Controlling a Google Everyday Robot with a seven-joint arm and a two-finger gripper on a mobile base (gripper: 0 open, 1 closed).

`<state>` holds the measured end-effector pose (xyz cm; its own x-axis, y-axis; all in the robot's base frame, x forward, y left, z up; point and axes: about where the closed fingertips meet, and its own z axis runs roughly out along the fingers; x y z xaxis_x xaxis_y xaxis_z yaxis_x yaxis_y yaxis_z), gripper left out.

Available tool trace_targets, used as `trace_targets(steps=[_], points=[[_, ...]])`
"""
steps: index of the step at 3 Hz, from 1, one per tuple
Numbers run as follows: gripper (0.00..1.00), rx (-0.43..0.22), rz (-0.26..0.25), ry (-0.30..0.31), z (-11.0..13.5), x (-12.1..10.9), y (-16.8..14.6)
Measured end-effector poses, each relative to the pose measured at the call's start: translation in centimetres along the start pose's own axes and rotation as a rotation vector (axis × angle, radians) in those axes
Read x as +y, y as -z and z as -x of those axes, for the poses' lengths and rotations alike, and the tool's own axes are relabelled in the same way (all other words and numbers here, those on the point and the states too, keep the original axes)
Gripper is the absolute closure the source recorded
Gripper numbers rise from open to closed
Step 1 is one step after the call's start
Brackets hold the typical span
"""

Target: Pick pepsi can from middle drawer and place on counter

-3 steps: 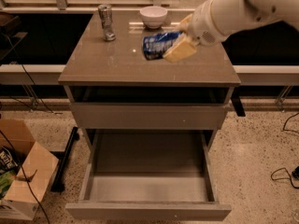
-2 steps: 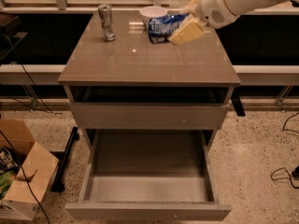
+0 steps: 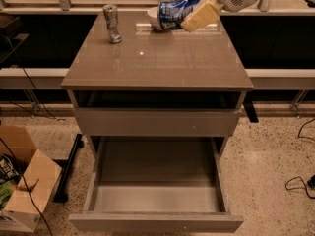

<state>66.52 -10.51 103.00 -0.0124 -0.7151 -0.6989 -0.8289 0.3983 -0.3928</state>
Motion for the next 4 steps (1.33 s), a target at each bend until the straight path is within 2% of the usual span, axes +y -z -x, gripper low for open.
trace_targets(steps=[1, 2, 4], points=[[1.00, 0.021, 0.018, -0.002, -0.3, -0.1, -1.4], [1.00, 0.047, 0.050, -0.034, -1.5, 0.2, -4.0], [1.00, 0.080, 0.081, -0.121, -5.0, 0.3, -10.0]])
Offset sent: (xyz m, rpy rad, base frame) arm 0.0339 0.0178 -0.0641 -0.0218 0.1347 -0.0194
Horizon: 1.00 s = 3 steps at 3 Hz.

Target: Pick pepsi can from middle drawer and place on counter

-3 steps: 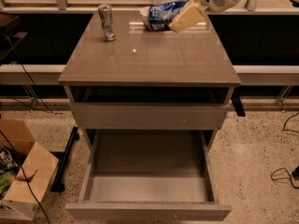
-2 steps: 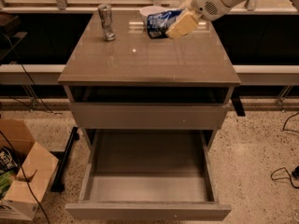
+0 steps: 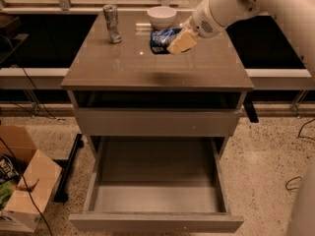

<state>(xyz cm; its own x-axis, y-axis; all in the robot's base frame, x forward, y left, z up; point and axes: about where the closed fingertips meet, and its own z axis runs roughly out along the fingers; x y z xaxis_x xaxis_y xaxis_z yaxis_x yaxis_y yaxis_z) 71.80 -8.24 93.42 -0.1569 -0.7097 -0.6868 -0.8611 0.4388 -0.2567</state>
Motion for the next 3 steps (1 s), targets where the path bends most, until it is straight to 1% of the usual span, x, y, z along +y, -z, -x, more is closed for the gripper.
trace_targets(steps=[1, 2, 3], points=[[0.82, 0.019, 0.031, -0.031, -1.4, -0.4, -3.5], [0.58, 0.032, 0.039, -0.077, -2.5, -0.6, -5.4], [0.35, 0.029, 0.047, -0.127, -3.3, -0.4, -5.9]])
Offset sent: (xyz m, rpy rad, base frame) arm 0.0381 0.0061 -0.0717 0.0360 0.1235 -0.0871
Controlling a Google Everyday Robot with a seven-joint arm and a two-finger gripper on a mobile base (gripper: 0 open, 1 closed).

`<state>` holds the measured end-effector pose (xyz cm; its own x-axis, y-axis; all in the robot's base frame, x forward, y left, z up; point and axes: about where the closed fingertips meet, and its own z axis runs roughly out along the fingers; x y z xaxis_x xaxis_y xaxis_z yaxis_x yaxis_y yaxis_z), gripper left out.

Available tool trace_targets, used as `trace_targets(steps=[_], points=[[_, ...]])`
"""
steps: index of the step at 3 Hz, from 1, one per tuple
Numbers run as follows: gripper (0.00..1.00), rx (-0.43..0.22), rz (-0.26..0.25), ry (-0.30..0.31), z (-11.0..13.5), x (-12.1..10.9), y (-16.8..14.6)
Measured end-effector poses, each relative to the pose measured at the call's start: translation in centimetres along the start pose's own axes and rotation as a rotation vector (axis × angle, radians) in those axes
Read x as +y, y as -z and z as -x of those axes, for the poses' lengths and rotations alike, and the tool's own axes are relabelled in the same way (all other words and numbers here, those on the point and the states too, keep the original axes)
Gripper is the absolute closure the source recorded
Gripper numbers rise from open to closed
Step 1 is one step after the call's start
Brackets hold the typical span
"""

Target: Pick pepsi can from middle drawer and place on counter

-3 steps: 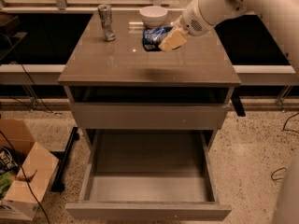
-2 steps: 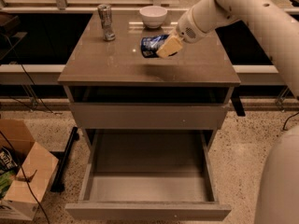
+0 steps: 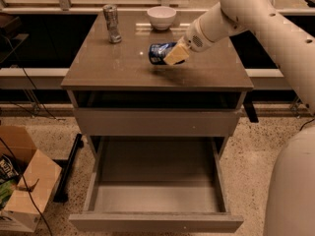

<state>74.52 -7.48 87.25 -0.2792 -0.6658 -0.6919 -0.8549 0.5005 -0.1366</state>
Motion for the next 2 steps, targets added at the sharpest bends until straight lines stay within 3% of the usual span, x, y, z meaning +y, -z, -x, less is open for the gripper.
trace_targets(steps=[1, 2], points=[[0.12, 0.002, 0.005, 0.002, 0.01, 0.14, -0.33], [0.00, 0.003, 0.009, 0.002, -0.02, 0.25, -0.59]])
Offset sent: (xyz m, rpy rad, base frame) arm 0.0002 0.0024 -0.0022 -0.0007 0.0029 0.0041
